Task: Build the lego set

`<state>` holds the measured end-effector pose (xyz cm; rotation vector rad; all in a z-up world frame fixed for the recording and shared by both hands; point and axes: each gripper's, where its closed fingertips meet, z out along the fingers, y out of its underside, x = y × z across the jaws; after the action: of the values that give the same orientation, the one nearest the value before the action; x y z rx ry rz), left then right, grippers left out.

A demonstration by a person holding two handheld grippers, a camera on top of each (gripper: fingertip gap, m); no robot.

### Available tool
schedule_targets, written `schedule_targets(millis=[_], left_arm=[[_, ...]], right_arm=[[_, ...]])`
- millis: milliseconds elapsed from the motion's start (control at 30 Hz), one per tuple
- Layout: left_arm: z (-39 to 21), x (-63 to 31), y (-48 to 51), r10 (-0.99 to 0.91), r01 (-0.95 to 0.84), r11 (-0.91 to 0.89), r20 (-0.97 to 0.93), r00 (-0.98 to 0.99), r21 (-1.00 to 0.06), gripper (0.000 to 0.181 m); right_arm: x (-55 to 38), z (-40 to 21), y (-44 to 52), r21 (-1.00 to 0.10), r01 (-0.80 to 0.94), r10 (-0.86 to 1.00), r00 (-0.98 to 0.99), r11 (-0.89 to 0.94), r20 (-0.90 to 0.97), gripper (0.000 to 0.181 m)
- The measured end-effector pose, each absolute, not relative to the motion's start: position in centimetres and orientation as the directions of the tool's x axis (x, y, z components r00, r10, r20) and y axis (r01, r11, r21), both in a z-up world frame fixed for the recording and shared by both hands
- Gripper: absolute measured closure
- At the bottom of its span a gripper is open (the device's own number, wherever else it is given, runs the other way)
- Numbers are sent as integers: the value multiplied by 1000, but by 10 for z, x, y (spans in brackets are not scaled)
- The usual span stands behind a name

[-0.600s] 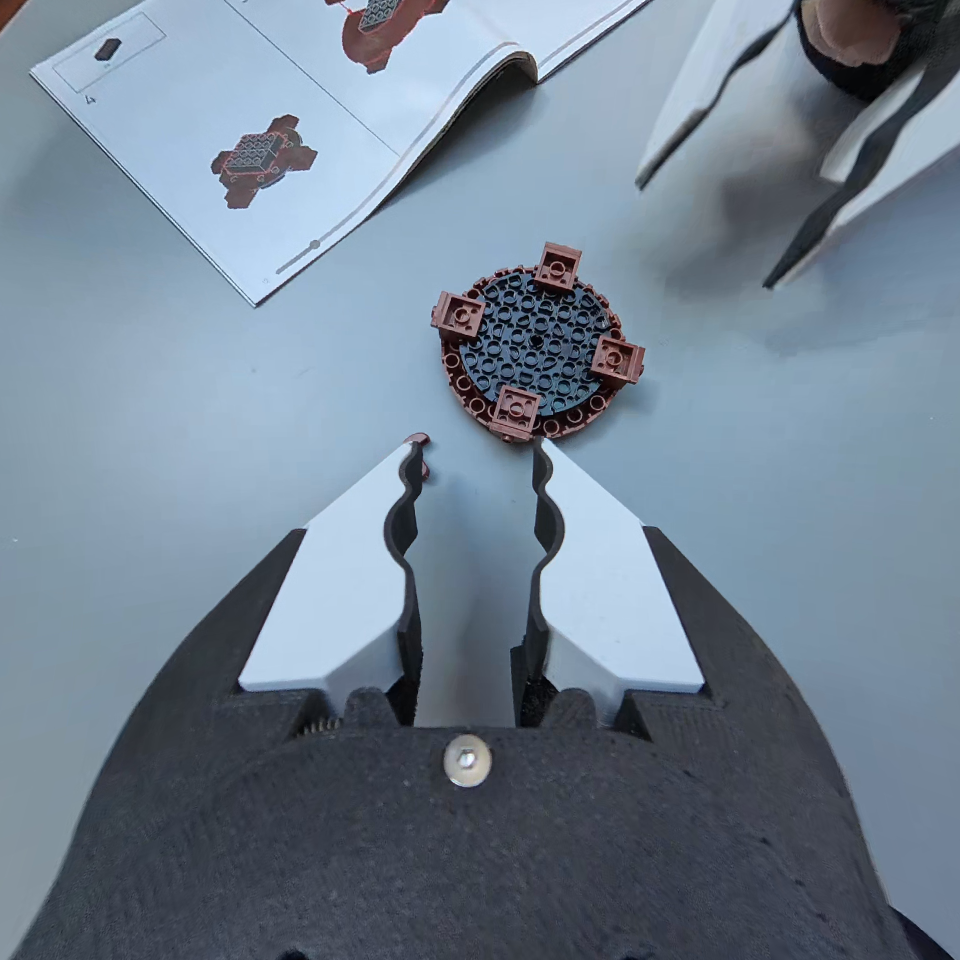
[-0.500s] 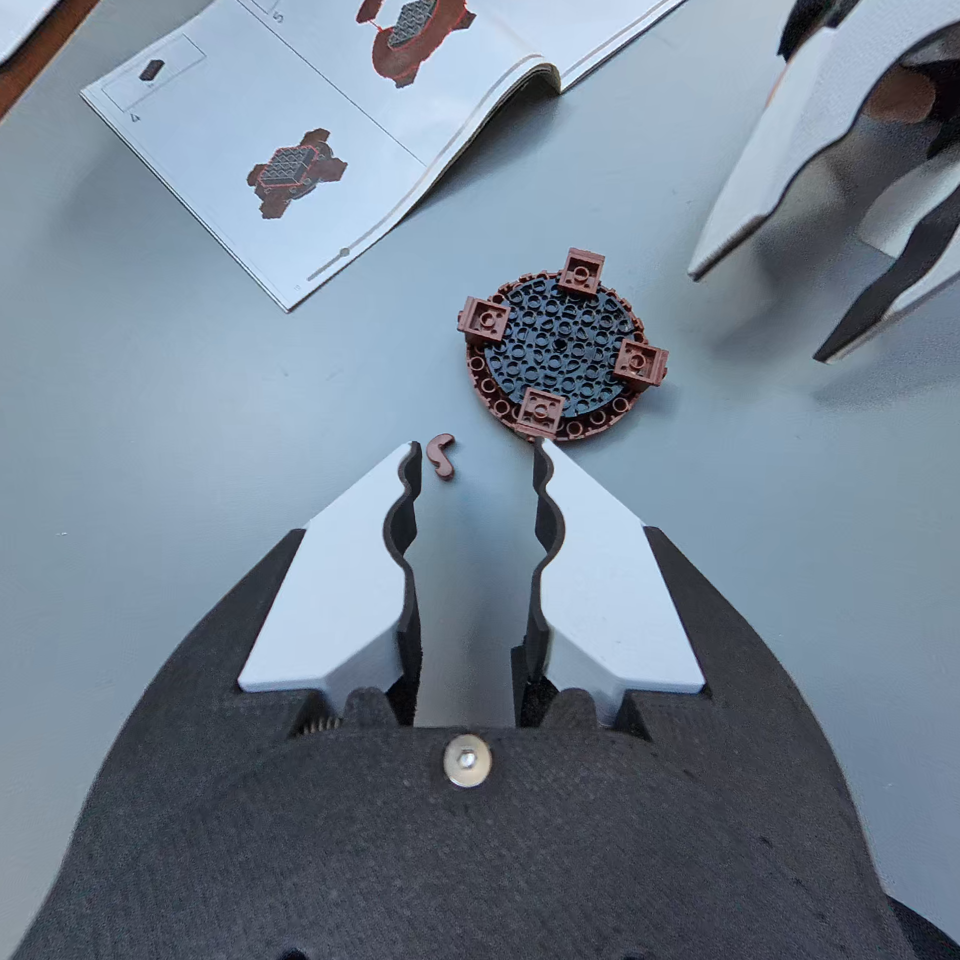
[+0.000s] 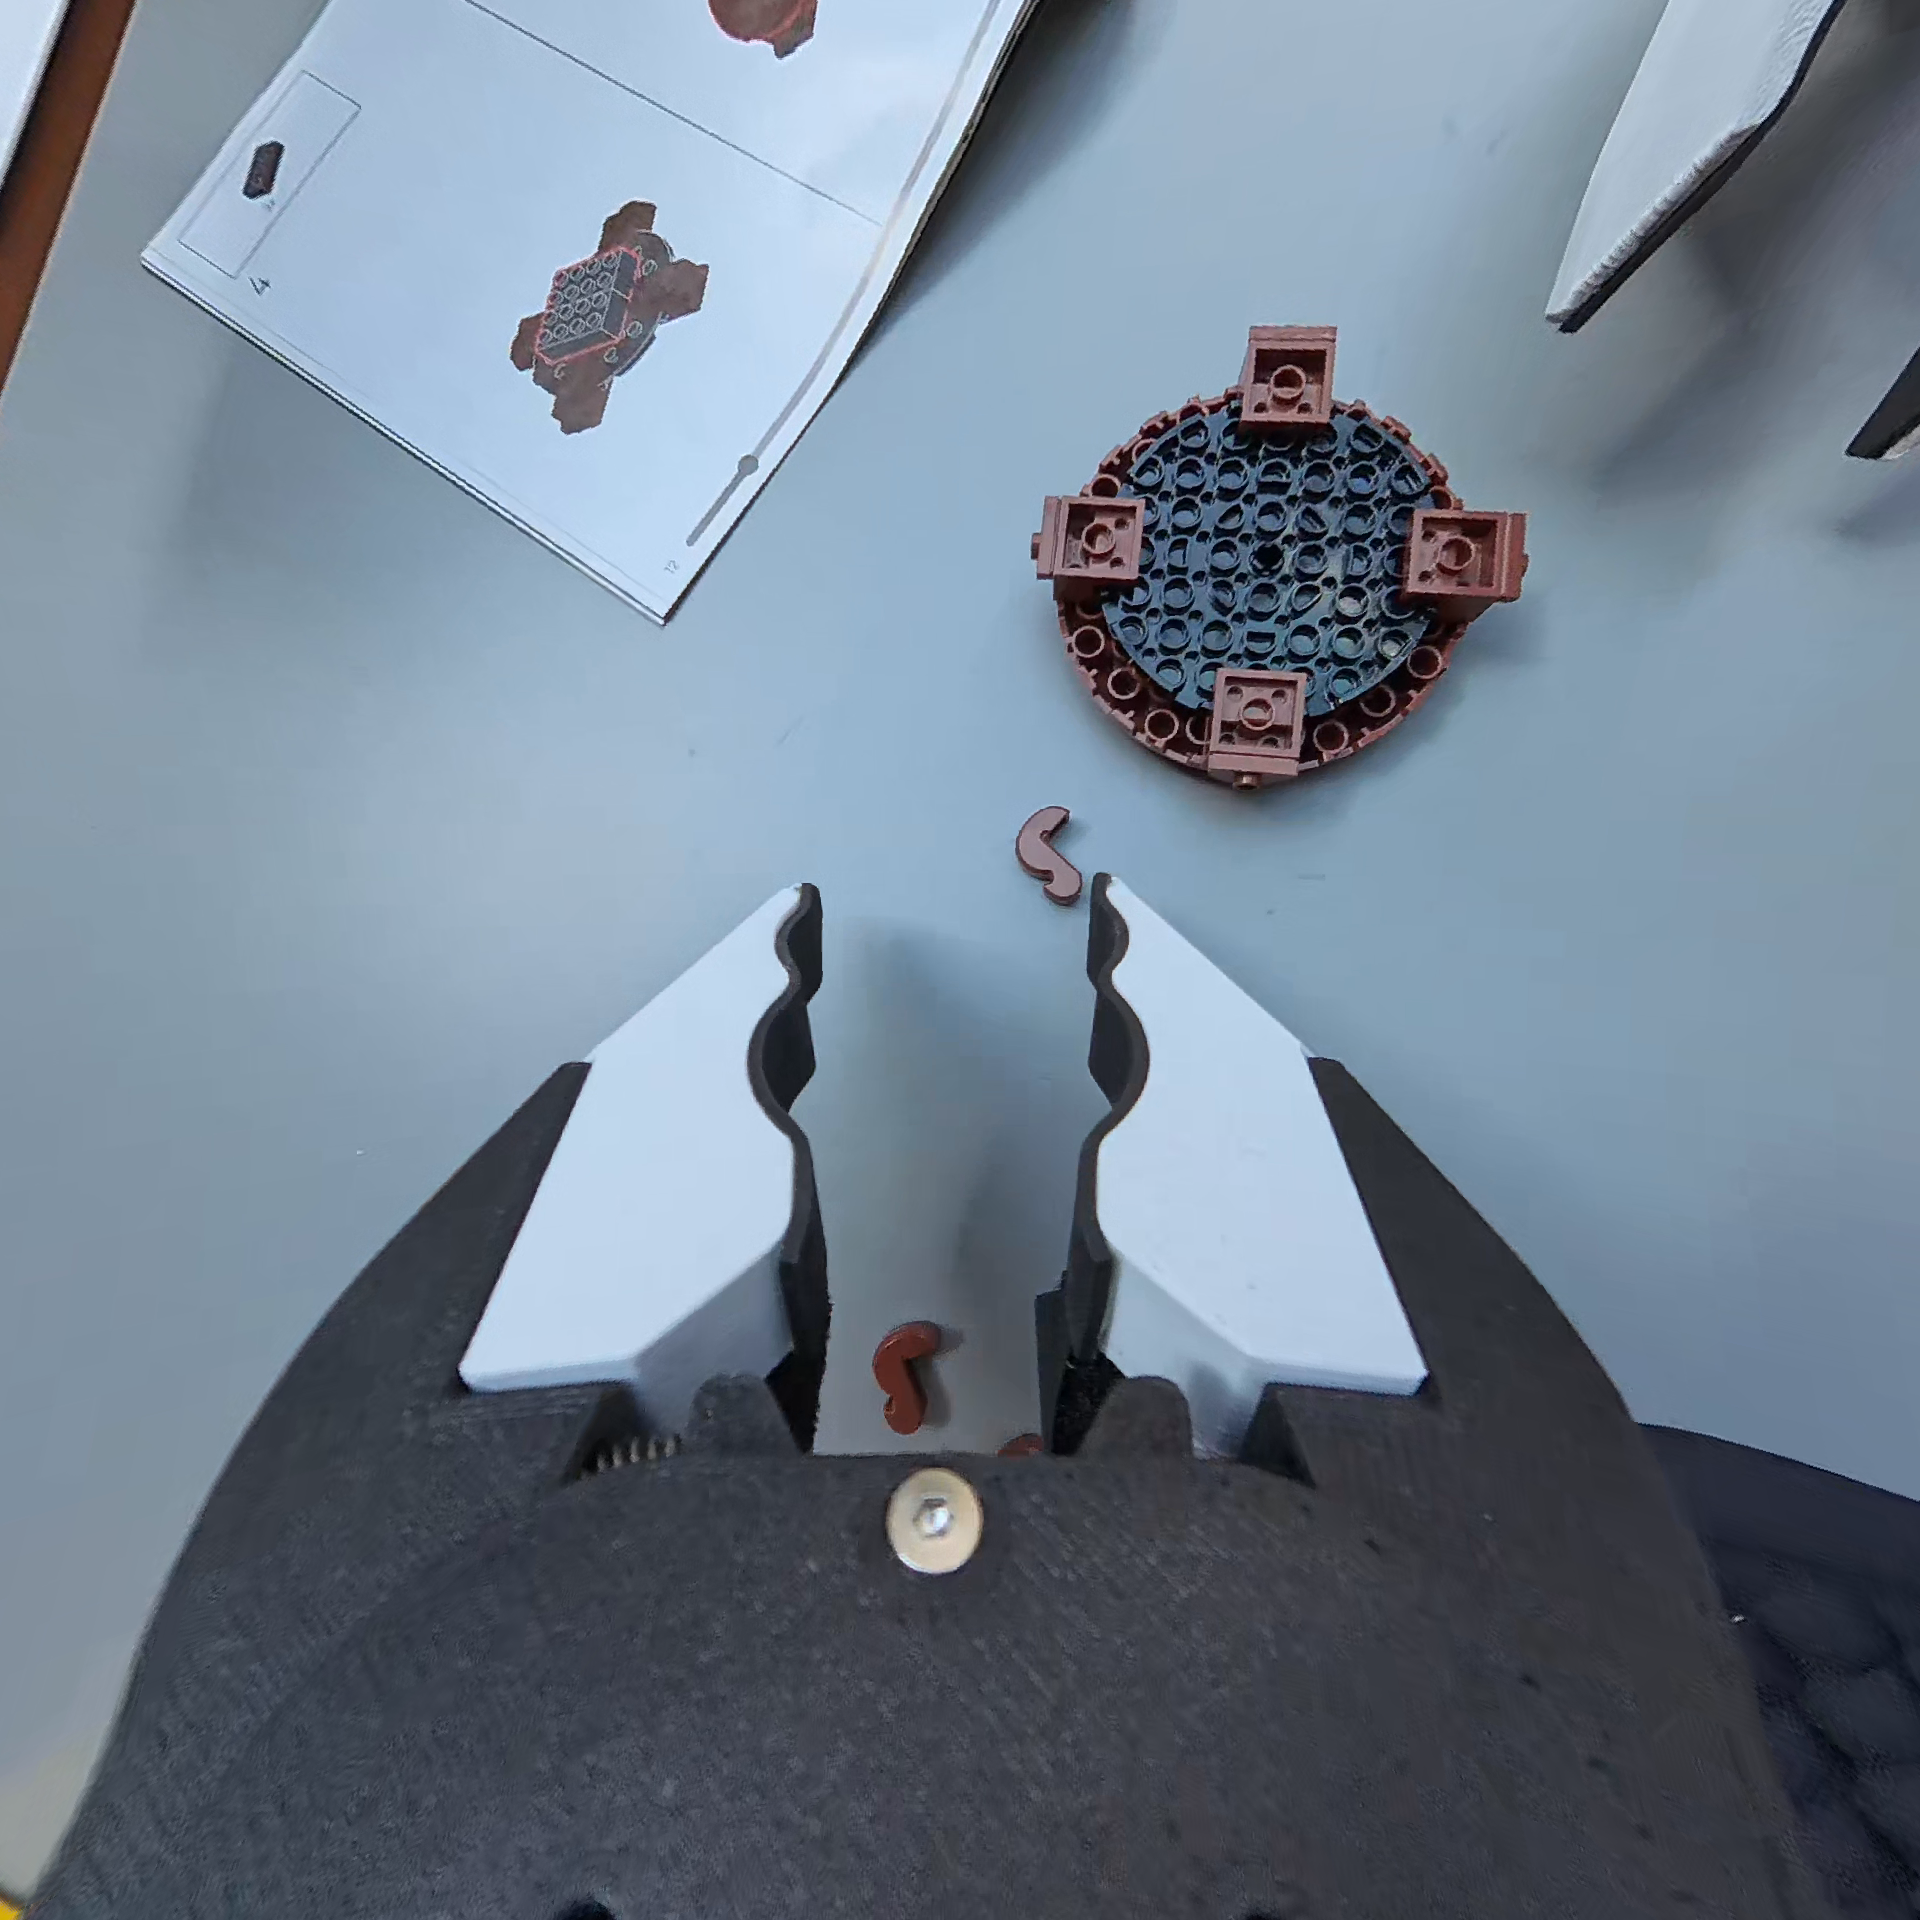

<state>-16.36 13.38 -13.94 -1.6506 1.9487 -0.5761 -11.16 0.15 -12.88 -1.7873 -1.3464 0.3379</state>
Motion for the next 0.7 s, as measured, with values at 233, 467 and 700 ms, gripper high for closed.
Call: schedule_targets(millis=[233,467,700], left_arm=[[-151,-165,132,-981,-782,192,-115,-154,-593,136],[-154,-162,124,-981,-770,191,-87,-175,-609,145],[-155,-160,116,-977,-764,204,-73,-202,-612,162]], right_arm=[[-112,-130,0,-743,667,888,370,-48,275,124],[-110,-133,0,-732,679,888,368,-53,277,126],[-108,-133,0,-728,684,885,369,-52,284,127]])
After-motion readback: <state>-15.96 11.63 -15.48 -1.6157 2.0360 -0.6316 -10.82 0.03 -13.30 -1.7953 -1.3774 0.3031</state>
